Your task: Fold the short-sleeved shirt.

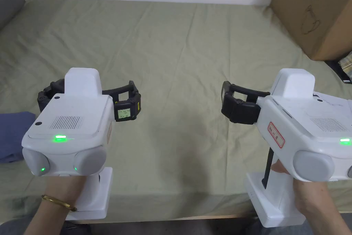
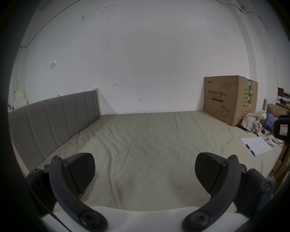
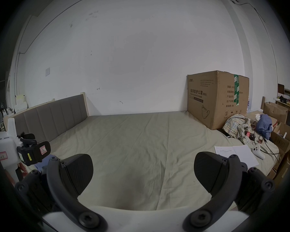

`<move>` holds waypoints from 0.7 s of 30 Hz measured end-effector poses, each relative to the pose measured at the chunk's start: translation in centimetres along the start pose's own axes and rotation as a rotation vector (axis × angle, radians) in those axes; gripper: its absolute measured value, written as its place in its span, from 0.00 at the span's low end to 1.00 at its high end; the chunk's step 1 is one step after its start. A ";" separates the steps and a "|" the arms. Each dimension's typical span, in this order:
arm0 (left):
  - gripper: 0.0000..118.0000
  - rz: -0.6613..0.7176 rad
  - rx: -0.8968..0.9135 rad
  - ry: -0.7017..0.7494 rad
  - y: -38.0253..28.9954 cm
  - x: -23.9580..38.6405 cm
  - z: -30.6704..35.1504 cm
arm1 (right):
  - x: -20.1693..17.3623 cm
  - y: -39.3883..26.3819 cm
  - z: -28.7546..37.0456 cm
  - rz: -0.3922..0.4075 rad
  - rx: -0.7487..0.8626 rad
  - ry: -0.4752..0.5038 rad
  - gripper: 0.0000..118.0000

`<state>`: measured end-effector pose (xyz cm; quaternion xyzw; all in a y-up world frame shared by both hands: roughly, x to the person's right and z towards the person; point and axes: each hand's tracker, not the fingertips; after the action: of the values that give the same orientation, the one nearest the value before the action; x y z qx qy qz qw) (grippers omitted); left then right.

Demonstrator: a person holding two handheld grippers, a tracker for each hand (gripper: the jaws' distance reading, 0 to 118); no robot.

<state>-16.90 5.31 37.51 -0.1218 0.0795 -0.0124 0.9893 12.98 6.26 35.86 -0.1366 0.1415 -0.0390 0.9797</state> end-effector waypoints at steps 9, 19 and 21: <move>1.00 0.002 -0.004 0.002 0.0 0.0 -0.1 | -0.1 0.0 0.0 -0.007 0.002 0.010 1.00; 1.00 0.033 -0.081 0.011 -0.5 0.5 0.4 | 0.3 1.3 -0.4 -0.074 -0.463 -0.173 1.00; 1.00 0.069 -0.117 -0.007 -1.5 0.6 0.9 | -0.8 1.8 0.0 -0.157 -0.441 -0.127 1.00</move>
<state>-16.21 4.08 38.63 -0.1767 0.0807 0.0266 0.9806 12.25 8.11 35.55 -0.3602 0.0735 -0.0745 0.9270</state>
